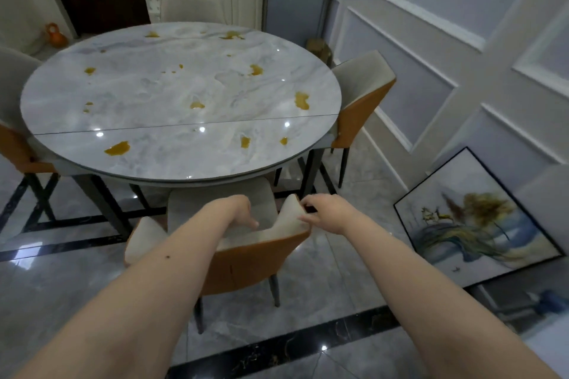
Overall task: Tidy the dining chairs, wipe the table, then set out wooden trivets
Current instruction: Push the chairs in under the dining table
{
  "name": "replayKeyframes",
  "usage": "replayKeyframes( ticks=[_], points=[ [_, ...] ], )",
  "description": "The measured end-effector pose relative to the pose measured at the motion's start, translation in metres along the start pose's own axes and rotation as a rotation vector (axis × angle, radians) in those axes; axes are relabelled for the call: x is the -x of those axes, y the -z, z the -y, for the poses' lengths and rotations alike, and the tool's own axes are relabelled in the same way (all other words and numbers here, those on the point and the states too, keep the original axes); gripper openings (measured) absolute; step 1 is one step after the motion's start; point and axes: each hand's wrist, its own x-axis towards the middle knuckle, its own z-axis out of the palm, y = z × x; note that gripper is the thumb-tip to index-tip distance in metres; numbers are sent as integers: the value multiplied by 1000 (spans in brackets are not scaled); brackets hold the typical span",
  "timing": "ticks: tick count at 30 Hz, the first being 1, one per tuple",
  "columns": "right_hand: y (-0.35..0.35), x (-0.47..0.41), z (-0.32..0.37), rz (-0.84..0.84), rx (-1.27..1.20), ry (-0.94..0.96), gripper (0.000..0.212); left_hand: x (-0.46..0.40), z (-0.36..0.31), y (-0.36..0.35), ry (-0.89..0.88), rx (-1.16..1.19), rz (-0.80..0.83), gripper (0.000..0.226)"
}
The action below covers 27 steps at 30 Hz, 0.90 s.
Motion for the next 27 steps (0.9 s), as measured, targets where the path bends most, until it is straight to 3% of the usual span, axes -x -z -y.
replayKeyframes(
  ticks=[13, 19, 27],
  points=[
    [88, -15, -270, -48, 23, -200, 50, -140, -260, 63, -191, 11, -113, 42],
    [130, -50, -369, -45, 58, -265, 54, -204, -332, 99, -185, 93, -140, 40],
    [188, -168, -484, -117, 77, -204, 55, -345, -406, 177, -186, 134, -247, 38]
  ],
)
